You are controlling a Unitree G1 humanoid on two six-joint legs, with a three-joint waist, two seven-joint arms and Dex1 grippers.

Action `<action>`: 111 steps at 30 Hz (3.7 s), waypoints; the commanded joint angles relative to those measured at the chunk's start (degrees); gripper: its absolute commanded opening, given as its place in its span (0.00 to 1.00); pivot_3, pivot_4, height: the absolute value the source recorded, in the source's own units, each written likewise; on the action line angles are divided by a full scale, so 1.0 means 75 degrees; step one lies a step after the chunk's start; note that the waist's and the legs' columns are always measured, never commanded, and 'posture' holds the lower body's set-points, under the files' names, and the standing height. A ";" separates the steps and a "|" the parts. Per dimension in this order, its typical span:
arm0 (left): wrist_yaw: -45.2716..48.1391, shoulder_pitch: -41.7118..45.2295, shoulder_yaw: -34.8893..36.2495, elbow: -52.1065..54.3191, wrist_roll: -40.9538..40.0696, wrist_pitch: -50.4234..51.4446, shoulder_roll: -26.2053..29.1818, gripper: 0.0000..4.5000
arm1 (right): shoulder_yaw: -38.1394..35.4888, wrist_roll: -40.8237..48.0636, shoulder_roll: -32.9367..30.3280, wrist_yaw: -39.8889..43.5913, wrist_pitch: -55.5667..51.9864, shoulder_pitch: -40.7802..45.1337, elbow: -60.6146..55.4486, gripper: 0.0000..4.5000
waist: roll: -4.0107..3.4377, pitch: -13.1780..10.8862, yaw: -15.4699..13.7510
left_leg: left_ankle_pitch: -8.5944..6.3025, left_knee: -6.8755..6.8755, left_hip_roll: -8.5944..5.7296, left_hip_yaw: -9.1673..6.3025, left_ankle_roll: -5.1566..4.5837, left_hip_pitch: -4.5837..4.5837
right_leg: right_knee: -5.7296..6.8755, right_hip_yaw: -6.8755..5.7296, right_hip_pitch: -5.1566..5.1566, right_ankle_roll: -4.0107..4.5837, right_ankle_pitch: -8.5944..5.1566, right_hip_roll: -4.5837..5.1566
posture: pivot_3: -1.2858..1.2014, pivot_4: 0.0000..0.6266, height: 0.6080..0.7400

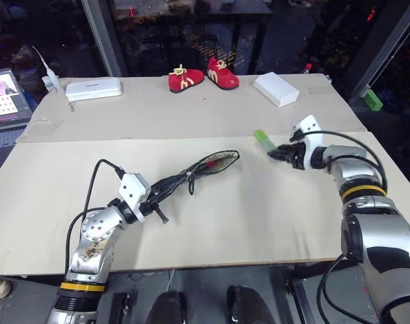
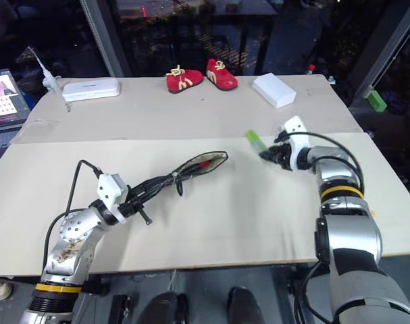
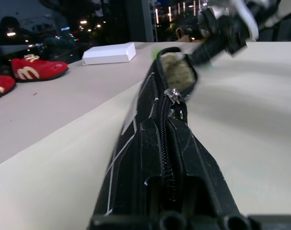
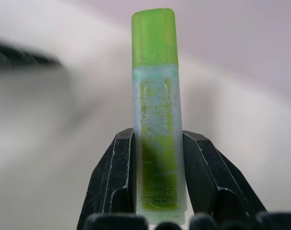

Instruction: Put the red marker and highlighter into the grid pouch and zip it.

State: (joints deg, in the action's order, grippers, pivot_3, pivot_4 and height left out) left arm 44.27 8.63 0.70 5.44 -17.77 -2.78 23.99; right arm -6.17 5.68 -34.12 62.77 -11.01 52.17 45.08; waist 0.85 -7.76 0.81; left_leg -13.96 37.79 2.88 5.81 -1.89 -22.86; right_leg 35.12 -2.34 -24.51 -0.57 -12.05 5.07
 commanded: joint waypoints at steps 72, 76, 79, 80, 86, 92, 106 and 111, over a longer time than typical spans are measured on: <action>0.0658 0.0530 -0.0531 -0.0686 0.0304 -0.0698 -0.0042 0.00 | 0.4443 -0.2491 0.1196 0.0066 0.1457 0.0002 -0.4435 0.34 | 0.0009 -0.0008 -0.0059 | -0.0013 0.0031 -0.0028 0.0008 -0.0018 0.0014 | 0.0012 -0.0002 0.0015 0.0000 -0.0009 0.0011 | 0.52 0.24 1.00; 0.0646 0.0495 -0.0515 -0.0680 0.0297 -0.0719 -0.0036 0.00 | 0.4061 -0.2294 0.1299 -0.0153 0.0960 0.0003 -0.4379 0.62 | 0.0009 -0.0008 -0.0028 | -0.0012 0.0032 -0.0026 0.0022 -0.0017 0.0015 | 0.0012 -0.0002 0.0017 0.0000 -0.0009 0.0013 | 0.52 0.24 1.00; 0.0634 0.0518 -0.0508 -0.0717 0.0293 -0.0742 -0.0037 0.00 | 0.3646 -0.2086 0.1261 -0.0353 0.0579 0.0174 -0.4191 0.87 | 0.0009 -0.0008 -0.0019 | -0.0010 0.0032 -0.0024 0.0023 -0.0013 0.0016 | 0.0019 -0.0002 0.0016 0.0001 -0.0009 0.0012 | 0.52 0.24 1.00; 0.0630 0.0533 -0.0504 -0.0738 0.0291 -0.0748 -0.0043 0.00 | 0.3423 -0.1854 0.1146 -0.0212 0.0389 0.0189 -0.4211 0.87 | 0.0009 -0.0008 -0.0023 | -0.0009 0.0031 -0.0024 0.0023 -0.0012 0.0017 | 0.0019 -0.0003 0.0016 0.0002 -0.0008 0.0013 | 0.52 0.24 1.00; 0.0588 0.0521 -0.0535 -0.0767 0.0329 -0.0787 -0.0124 0.00 | 0.1267 0.1322 0.0092 0.1624 -0.1532 -0.0261 -0.4919 0.87 | 0.0009 -0.0008 -0.0116 | -0.0014 0.0031 -0.0022 0.0018 -0.0020 0.0009 | 0.0002 -0.0005 0.0020 0.0000 -0.0007 0.0018 | 0.52 0.24 1.00; 0.0577 0.0455 -0.0519 -0.0779 0.0341 -0.0829 -0.0138 0.00 | 0.0546 0.3157 -0.1076 0.2320 -0.4057 -0.1411 -0.5759 0.87 | 0.0009 -0.0008 -0.0150 | -0.0022 0.0030 -0.0014 -0.0021 -0.0031 0.0016 | -0.0003 -0.0003 0.0025 0.0000 -0.0006 0.0019 | 0.52 0.24 1.00; 0.0488 0.0386 -0.0588 -0.0737 0.0373 -0.0826 -0.0251 0.00 | 0.2090 0.2209 0.1711 -0.1734 -0.5332 -0.2470 -0.6278 0.87 | 0.0012 -0.0007 -0.0020 | -0.0017 0.0030 -0.0019 -0.0027 -0.0024 0.0046 | 0.0030 0.0014 0.0030 0.0008 -0.0006 0.0012 | 0.52 0.24 1.00; 0.0512 0.0497 -0.0611 -0.0824 0.0386 -0.0819 -0.0311 0.00 | 0.2439 0.2200 0.2417 -0.2102 -0.5256 -0.2021 -0.6152 0.87 | 0.0012 -0.0007 -0.0046 | -0.0016 0.0034 -0.0024 -0.0034 -0.0024 0.0032 | 0.0021 0.0009 0.0030 0.0002 -0.0004 0.0015 | 0.52 0.24 1.00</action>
State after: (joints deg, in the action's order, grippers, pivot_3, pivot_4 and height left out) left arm 48.19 11.30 -3.74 -1.09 -14.89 -7.69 21.88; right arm 11.64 21.98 -16.94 47.72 -50.98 35.96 0.17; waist 0.94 -7.82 0.46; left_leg -14.08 38.05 2.70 5.55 -2.06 -22.62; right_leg 35.24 -2.28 -24.28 -0.56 -12.07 5.17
